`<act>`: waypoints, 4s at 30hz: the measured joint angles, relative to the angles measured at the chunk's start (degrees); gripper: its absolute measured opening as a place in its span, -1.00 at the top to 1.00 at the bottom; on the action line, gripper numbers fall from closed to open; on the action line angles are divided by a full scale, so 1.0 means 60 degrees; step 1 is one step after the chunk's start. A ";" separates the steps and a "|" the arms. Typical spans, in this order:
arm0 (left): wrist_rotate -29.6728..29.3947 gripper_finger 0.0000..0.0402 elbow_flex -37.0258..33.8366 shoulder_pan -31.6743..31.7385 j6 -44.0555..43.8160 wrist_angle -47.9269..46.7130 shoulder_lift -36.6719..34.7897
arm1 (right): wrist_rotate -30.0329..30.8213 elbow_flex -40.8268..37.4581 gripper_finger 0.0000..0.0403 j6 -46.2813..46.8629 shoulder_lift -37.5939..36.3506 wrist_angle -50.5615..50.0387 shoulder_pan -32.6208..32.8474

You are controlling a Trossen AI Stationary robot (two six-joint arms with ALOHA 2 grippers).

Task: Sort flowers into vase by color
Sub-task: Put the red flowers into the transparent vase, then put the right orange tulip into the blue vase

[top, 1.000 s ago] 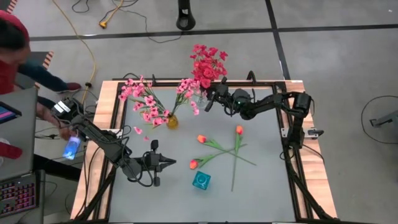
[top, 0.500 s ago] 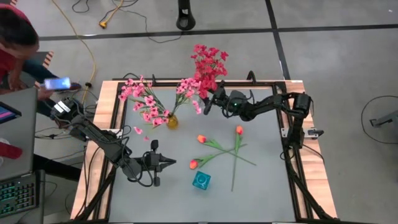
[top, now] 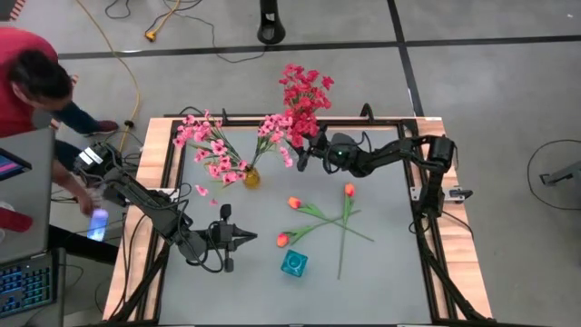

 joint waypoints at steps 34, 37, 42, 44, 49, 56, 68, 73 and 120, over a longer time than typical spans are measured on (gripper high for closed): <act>0.0052 0.99 0.0000 0.0000 -0.0050 0.0000 0.0000 | -0.0010 -0.0004 -0.15 0.0847 -0.5019 -0.9713 0.0041; 0.0050 0.99 0.0000 0.0000 -0.0050 0.0000 0.0000 | -0.0022 -0.0004 -0.15 0.1515 -0.5418 -1.0642 0.0175; 0.0048 0.99 0.0000 -0.0001 -0.0050 0.0000 0.0000 | -0.0064 0.0000 -0.15 0.2658 -0.5853 -1.2256 0.0791; 0.0044 0.99 0.0000 0.0000 -0.0050 0.0000 0.0000 | -0.0065 0.0000 -0.15 0.3342 -0.5930 -1.2904 0.1137; 0.0063 0.99 0.0000 -0.0003 -0.0050 0.0000 0.0000 | -0.0061 0.0000 -0.15 0.5445 -0.5788 -1.4265 0.1974; 0.0088 0.99 0.0000 0.0000 -0.0050 -0.0004 0.0000 | -0.0057 0.0004 -0.05 0.8324 -0.5349 -1.5858 0.2896; 0.0095 0.99 -0.0004 0.0000 -0.0046 -0.0078 -0.0004 | -0.0053 0.0004 0.12 1.0267 -0.3932 -1.6526 0.3971; 0.0099 0.99 -0.0004 0.0000 -0.0046 -0.0091 -0.0004 | -0.0050 0.0004 0.13 1.0716 -0.3274 -1.6545 0.4139; 0.6273 0.99 -0.0004 0.3625 0.4737 -0.4641 -0.6490 | -0.0218 0.0004 0.60 1.0826 -0.2353 -1.6516 0.4098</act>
